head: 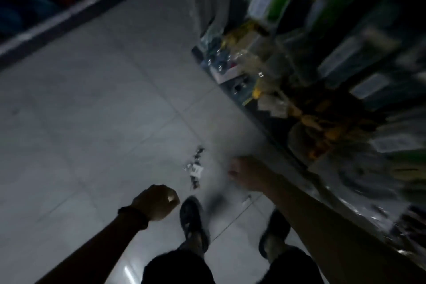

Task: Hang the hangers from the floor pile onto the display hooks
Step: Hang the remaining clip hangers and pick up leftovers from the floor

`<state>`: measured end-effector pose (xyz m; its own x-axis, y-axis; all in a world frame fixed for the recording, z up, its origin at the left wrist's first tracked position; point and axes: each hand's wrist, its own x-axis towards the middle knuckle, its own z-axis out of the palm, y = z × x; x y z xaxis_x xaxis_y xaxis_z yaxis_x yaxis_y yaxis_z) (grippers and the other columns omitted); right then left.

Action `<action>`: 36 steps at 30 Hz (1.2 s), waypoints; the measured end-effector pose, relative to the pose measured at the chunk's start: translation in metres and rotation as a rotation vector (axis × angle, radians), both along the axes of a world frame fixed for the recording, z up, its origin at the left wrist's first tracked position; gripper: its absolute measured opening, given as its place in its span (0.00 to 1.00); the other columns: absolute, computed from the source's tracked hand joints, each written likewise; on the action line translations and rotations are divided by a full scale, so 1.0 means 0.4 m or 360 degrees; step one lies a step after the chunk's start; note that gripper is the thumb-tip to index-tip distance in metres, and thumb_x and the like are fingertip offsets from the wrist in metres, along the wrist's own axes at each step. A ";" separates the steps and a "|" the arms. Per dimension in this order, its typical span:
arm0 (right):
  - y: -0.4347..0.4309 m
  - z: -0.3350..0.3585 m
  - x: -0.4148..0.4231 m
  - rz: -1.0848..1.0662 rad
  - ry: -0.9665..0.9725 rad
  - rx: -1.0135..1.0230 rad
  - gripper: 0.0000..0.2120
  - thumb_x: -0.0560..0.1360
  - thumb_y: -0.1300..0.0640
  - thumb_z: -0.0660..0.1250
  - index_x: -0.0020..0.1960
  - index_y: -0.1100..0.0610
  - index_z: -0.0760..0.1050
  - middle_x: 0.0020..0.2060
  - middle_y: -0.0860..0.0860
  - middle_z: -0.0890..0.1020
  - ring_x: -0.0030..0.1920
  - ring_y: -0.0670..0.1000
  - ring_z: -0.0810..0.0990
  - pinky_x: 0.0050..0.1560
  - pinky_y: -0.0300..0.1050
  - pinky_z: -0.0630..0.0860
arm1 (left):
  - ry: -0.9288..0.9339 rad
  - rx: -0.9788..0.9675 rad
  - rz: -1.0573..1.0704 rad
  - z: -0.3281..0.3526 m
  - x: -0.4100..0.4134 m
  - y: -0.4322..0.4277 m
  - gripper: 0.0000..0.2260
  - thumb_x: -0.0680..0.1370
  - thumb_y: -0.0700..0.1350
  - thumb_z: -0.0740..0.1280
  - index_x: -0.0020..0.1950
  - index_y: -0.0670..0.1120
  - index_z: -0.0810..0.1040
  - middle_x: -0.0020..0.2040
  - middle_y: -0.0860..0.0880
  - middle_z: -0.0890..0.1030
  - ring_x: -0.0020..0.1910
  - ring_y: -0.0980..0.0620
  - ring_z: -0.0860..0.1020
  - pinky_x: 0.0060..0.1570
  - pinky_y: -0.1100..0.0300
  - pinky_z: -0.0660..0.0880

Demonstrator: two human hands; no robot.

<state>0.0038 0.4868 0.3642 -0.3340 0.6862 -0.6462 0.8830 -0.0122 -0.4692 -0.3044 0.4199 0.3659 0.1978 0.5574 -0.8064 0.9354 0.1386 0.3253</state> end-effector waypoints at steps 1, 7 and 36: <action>0.025 -0.057 -0.057 -0.0004 -0.0035 -0.0066 0.16 0.82 0.46 0.64 0.57 0.59 0.79 0.50 0.55 0.82 0.52 0.55 0.80 0.49 0.43 0.69 | 0.0025 -0.0027 0.0071 -0.069 -0.035 -0.005 0.15 0.82 0.58 0.64 0.62 0.54 0.84 0.63 0.53 0.84 0.62 0.50 0.81 0.63 0.55 0.77; 0.117 -0.591 -0.267 -0.0012 -0.0069 -0.0288 0.18 0.81 0.47 0.66 0.64 0.58 0.79 0.63 0.55 0.83 0.63 0.57 0.80 0.60 0.43 0.74 | -0.0043 -0.0208 0.0739 -0.594 -0.094 -0.032 0.07 0.80 0.52 0.69 0.54 0.52 0.86 0.55 0.51 0.87 0.58 0.50 0.83 0.59 0.56 0.78; 0.157 -1.156 -0.067 -0.0450 -0.0019 -0.0224 0.11 0.80 0.54 0.69 0.61 0.53 0.79 0.49 0.52 0.83 0.49 0.51 0.81 0.47 0.38 0.71 | -0.0183 -0.0145 0.1468 -1.232 0.150 0.042 0.13 0.70 0.43 0.78 0.53 0.49 0.84 0.44 0.47 0.88 0.36 0.48 0.87 0.42 0.49 0.86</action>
